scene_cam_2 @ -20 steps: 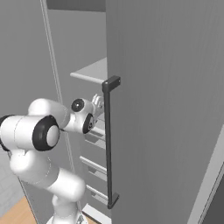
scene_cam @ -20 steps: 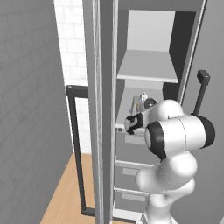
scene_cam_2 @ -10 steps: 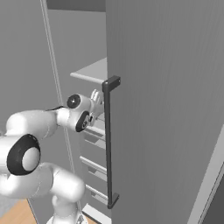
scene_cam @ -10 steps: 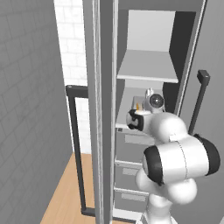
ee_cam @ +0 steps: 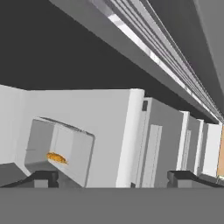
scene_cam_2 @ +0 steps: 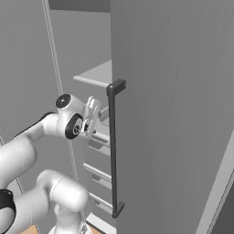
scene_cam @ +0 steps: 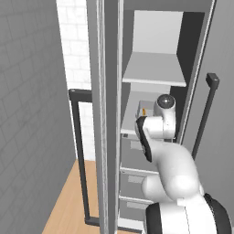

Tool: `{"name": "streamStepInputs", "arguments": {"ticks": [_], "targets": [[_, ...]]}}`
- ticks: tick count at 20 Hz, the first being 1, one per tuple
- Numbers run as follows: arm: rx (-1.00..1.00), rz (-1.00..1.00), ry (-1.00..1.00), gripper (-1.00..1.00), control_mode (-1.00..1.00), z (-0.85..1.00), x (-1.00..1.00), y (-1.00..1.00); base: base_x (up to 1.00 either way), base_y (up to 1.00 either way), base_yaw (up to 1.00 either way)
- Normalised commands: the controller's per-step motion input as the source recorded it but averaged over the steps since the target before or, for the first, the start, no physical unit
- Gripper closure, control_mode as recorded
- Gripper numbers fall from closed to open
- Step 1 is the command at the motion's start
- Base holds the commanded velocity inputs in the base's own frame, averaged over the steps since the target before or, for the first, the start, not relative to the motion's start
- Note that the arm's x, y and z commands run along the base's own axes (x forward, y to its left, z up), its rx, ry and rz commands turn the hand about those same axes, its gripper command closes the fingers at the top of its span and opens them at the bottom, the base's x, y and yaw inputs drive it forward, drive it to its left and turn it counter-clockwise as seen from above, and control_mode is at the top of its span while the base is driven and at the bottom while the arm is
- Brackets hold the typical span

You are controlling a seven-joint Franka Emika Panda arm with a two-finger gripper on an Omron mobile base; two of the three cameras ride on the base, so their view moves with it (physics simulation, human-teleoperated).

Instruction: Take the meat container that has the shrimp and place it on the second highest rack of the freezer. Then take the vegetable container that has the mushroom and potato and place it on the highest rack of the freezer.

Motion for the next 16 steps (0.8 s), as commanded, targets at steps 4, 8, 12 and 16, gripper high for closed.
{"name": "streamStepInputs", "arguments": {"ticks": [4, 8, 12, 16], "targets": [[0.0, -0.02, 0.32, -1.0, -1.0, 0.28, -0.88, 0.0, 0.0, 0.0, 0.0], [0.02, -0.05, 0.19, -1.0, -1.0, 0.09, -0.76, 0.25, 0.0, 0.0, 0.0], [0.01, -0.01, 0.03, -1.0, -1.0, 0.19, -0.77, 0.43, 0.0, 0.0, 0.0], [0.02, 0.0, 0.02, -1.0, -1.0, 0.27, -0.6, 0.11, 0.0, 0.0, 0.0]]}}
